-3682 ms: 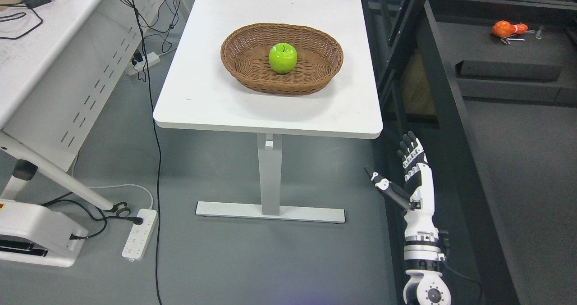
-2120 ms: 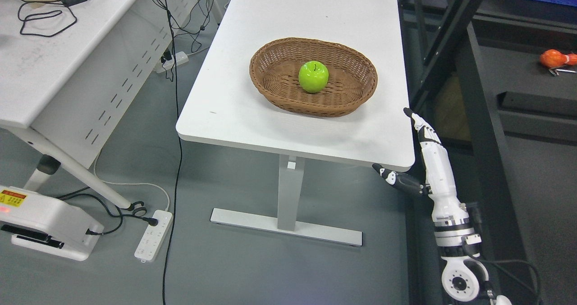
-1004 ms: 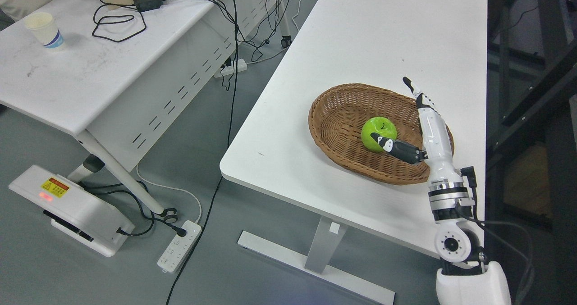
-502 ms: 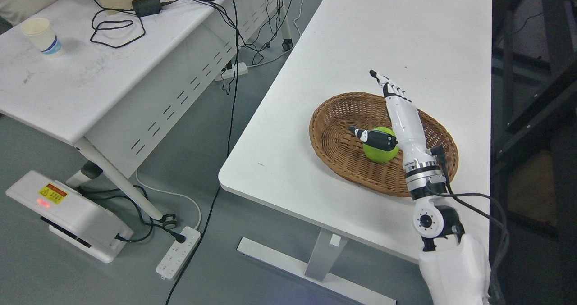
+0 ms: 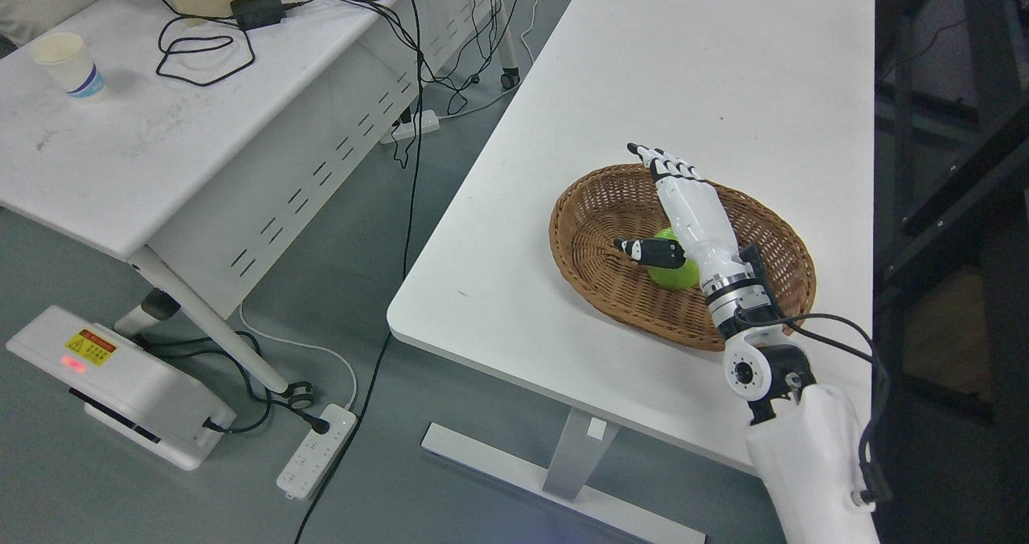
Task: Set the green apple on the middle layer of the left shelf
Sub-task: 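Close the right hand fingers around the green apple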
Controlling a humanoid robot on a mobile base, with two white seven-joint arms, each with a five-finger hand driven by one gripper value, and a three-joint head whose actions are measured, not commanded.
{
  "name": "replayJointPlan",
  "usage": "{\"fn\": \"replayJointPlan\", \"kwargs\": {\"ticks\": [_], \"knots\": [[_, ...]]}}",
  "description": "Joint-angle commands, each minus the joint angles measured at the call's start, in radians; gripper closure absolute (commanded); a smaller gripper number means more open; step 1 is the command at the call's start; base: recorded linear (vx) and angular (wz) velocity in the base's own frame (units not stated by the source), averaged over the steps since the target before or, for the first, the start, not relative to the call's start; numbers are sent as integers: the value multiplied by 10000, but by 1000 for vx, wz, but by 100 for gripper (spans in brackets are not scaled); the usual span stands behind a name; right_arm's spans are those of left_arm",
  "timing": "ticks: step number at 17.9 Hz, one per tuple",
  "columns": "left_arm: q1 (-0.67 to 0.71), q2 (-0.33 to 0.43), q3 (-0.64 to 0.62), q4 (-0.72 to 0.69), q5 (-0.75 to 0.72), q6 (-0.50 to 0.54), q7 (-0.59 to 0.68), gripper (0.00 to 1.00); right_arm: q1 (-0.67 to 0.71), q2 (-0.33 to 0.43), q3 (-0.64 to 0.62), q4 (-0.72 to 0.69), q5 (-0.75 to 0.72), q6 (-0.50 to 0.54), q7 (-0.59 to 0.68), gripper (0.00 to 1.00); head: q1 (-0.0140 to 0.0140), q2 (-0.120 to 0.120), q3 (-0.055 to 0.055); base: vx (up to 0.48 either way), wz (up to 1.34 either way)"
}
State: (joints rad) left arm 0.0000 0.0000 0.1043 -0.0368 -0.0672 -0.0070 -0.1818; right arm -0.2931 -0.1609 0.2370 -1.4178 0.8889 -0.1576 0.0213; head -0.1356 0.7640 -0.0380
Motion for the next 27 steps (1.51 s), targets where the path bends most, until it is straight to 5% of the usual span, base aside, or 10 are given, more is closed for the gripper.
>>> {"fn": "replayJointPlan", "kwargs": {"ticks": [1, 13, 18, 23, 27], "knots": [[-215, 175, 0, 0, 13, -7, -7, 0, -168, -1043, 606, 1155, 177, -127, 1, 4, 0, 0, 0, 0, 0], [-215, 175, 0, 0, -3, -7, -7, 0, 262, -1382, 224, 1124, 39, -480, -244, 8, 0, 0, 0, 10, -14], [-215, 175, 0, 0, -3, -7, -7, 0, 246, -1428, 131, 1063, 23, -480, -229, 35, 0, 0, 0, 0, 0], [-215, 175, 0, 0, 13, -7, -7, 0, 323, -1458, 70, 910, -84, -770, -45, 95, 0, 0, 0, 0, 0], [-215, 175, 0, 0, -3, -7, -7, 0, 430, -1428, -449, 572, -418, -894, 414, 99, 0, 0, 0, 0, 0]]}}
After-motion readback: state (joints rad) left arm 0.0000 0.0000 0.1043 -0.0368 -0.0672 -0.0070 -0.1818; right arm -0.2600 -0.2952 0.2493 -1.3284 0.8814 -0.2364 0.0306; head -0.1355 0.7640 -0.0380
